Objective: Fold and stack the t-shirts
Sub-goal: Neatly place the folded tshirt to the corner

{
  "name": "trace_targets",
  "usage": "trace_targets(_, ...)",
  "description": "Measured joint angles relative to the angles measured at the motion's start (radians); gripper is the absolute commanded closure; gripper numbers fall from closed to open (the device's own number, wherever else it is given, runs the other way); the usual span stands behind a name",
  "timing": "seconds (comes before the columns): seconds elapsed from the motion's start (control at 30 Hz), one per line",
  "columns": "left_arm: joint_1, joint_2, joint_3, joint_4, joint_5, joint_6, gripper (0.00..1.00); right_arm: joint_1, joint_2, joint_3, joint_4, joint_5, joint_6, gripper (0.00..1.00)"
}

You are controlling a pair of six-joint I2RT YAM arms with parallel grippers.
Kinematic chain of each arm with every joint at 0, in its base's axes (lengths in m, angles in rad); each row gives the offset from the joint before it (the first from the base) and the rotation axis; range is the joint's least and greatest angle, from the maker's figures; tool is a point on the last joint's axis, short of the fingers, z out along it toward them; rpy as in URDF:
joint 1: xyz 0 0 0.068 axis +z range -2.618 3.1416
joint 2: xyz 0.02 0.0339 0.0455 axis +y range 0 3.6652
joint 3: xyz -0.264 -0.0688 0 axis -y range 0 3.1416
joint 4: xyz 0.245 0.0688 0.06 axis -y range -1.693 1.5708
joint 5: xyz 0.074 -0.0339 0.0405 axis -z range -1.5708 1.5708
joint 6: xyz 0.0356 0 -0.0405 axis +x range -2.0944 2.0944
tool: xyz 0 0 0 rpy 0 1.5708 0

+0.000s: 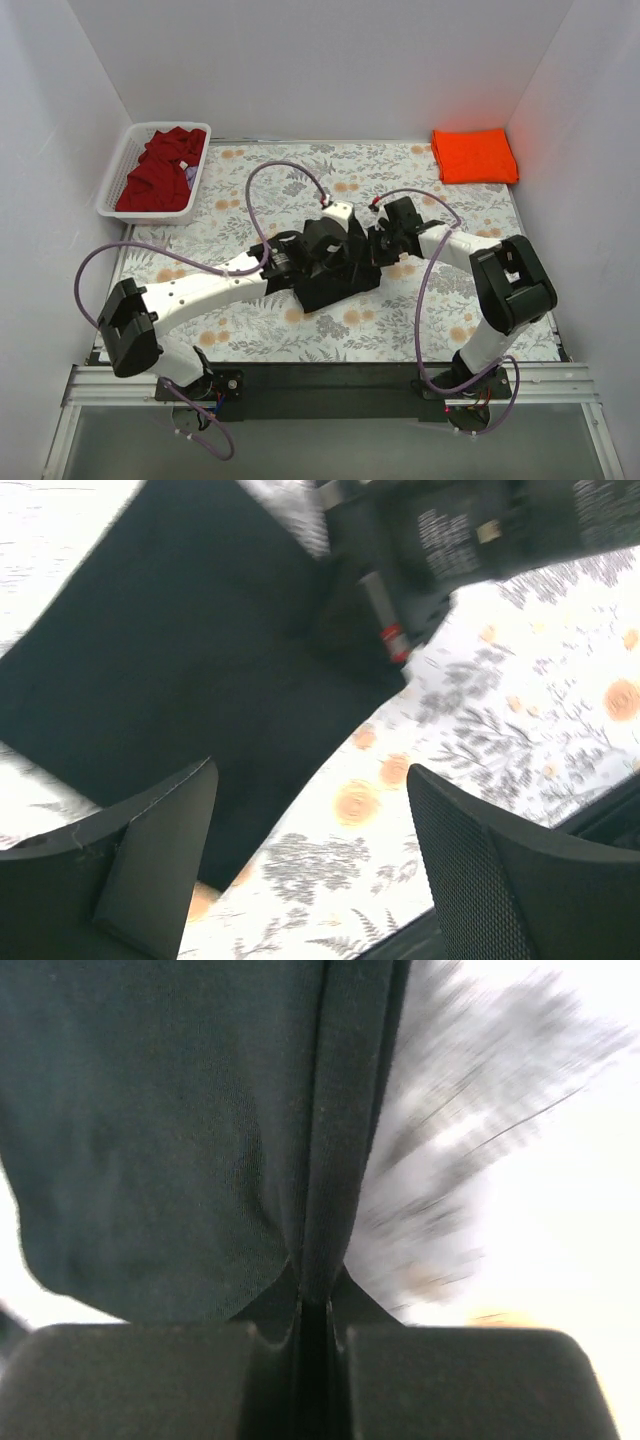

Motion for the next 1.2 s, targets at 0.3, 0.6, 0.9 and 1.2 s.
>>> trace_targets(0.3,0.394,-0.133,-0.188,-0.003,0.043,0.024,0.19,-0.116,0.232,0.454,-0.262,0.233,-0.252,0.99)
trace_targets(0.6,0.592,-0.153,-0.333,0.002,-0.108,-0.027,0.14,-0.256,0.479,0.911,-0.396,0.412,-0.412,0.99)
trace_targets(0.9,0.591,-0.095,-0.333,0.002,-0.237,-0.062,0.13,-0.359,0.624,1.216,-0.394,0.554,-0.526,0.99)
trace_targets(1.2,0.591,-0.032,-0.333,-0.002,-0.269,-0.075,0.13,-0.408,0.637,1.234,-0.311,0.618,-0.631,0.99)
